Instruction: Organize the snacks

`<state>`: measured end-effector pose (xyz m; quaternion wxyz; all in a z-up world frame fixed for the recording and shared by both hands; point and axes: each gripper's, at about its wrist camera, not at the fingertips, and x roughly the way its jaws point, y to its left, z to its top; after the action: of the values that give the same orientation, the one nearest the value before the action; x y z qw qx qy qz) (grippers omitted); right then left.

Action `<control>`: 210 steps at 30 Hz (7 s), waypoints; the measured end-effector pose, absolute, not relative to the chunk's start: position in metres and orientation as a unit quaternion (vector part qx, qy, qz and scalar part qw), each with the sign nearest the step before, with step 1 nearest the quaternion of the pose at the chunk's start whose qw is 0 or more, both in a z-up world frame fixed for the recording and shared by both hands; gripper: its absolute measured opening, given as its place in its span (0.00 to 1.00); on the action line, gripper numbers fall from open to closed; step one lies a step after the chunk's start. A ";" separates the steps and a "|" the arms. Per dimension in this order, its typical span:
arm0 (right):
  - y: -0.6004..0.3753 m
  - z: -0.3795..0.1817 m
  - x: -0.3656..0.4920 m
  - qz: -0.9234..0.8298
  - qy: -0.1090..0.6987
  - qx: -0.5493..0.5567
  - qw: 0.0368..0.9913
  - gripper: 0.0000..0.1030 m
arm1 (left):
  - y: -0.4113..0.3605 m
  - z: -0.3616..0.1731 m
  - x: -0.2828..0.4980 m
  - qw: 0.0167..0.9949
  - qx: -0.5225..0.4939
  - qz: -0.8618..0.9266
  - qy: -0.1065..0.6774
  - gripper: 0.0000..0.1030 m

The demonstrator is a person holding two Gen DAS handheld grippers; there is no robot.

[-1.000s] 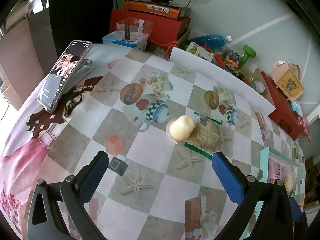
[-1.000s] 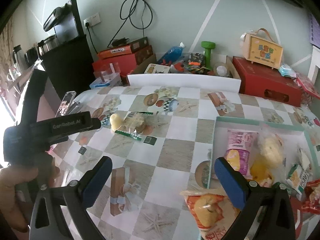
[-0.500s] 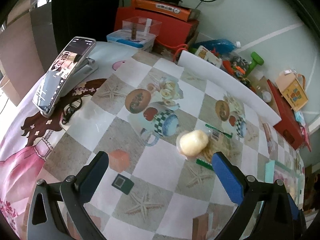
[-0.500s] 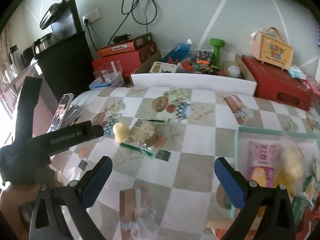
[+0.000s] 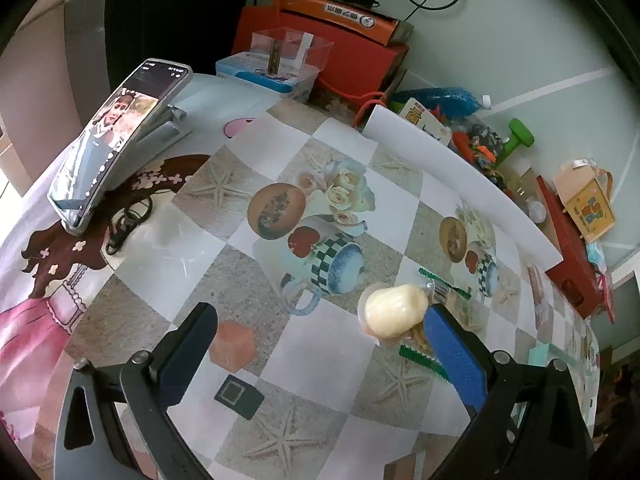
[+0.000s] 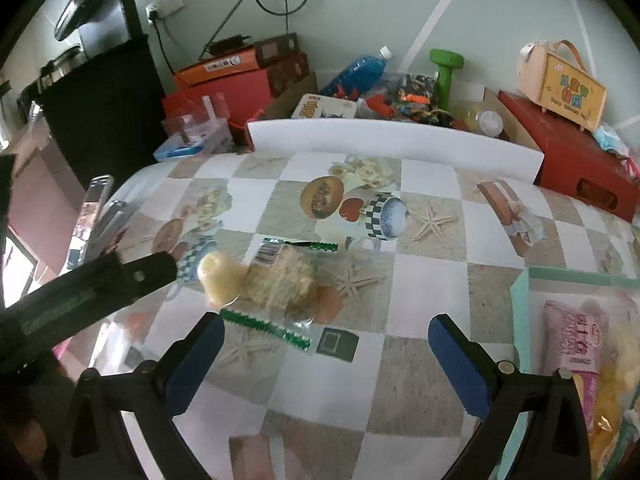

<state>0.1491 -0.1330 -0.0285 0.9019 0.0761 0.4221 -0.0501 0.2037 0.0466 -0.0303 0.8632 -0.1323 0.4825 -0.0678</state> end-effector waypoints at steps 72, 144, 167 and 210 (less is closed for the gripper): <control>-0.146 -0.056 0.165 -0.093 0.443 0.055 0.890 0.55 | -0.003 -0.048 0.225 0.859 -0.071 -0.143 0.486 0.36; -0.363 0.049 -0.084 -0.286 0.301 0.265 0.870 0.55 | -0.199 0.055 0.039 0.830 0.079 -0.377 0.403 0.36; -0.359 0.033 -0.070 -0.281 0.332 0.257 0.863 0.55 | -0.228 0.038 0.027 0.813 0.110 -0.402 0.407 0.36; -0.301 0.033 -0.073 -0.252 0.353 0.166 0.885 1.00 | -0.116 0.057 0.018 0.934 0.130 -0.108 0.315 1.00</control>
<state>-0.0730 -0.3013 0.0326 0.8853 0.1662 0.3534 -0.2523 0.0179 -0.1164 0.0568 0.9339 0.1296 0.3152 -0.1077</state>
